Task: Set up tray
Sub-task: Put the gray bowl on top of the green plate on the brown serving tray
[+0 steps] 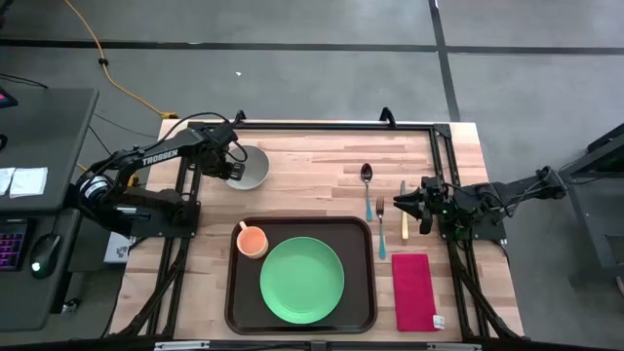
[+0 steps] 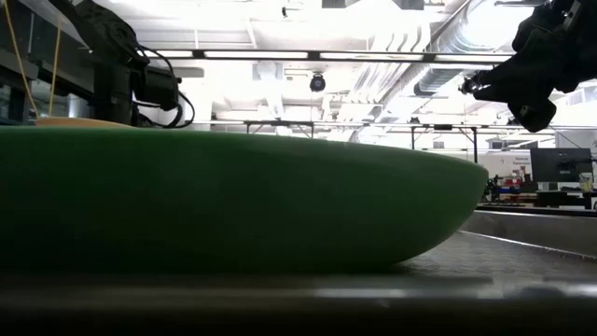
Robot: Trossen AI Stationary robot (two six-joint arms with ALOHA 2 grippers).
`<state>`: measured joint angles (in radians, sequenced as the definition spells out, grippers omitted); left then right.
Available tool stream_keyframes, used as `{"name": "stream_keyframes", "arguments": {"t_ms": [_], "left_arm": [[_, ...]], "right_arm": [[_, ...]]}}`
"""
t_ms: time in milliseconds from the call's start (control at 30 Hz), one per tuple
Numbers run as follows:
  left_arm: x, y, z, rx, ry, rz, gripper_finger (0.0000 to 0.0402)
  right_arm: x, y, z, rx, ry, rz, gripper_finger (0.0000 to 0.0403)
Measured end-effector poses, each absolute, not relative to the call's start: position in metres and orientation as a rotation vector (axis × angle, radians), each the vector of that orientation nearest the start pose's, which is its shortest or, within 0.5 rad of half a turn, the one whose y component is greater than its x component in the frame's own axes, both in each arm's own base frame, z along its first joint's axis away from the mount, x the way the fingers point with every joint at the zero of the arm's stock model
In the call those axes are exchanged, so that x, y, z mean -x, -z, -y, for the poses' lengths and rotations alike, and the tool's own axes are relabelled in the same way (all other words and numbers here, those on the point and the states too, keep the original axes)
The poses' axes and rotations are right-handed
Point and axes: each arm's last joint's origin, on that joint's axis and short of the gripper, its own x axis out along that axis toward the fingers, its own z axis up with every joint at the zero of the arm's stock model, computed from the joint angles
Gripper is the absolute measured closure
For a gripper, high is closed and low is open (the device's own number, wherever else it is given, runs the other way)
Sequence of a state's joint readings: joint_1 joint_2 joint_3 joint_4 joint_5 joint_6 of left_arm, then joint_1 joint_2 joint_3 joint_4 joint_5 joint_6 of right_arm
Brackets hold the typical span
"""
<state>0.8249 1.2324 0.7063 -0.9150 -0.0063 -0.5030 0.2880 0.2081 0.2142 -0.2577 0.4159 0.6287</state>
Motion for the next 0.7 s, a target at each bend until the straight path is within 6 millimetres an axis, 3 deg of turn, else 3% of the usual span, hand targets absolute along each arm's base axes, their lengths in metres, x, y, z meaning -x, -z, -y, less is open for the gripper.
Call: {"name": "stream_keyframes", "arguments": {"t_ms": [433,700], "left_arm": [[-0.1262,-0.1855,-0.1373,0.979,-1.038,-1.189,0.0255],[-0.1261,-0.1857,-0.1381,0.962,-1.06,-1.187,0.0332]], "right_arm": [[-0.0969,-0.1961,-0.0165,-0.538,0.196,-0.188,0.032],[-0.0969,-0.1961,-0.0165,-0.538,0.196,-0.188,0.032]]}}
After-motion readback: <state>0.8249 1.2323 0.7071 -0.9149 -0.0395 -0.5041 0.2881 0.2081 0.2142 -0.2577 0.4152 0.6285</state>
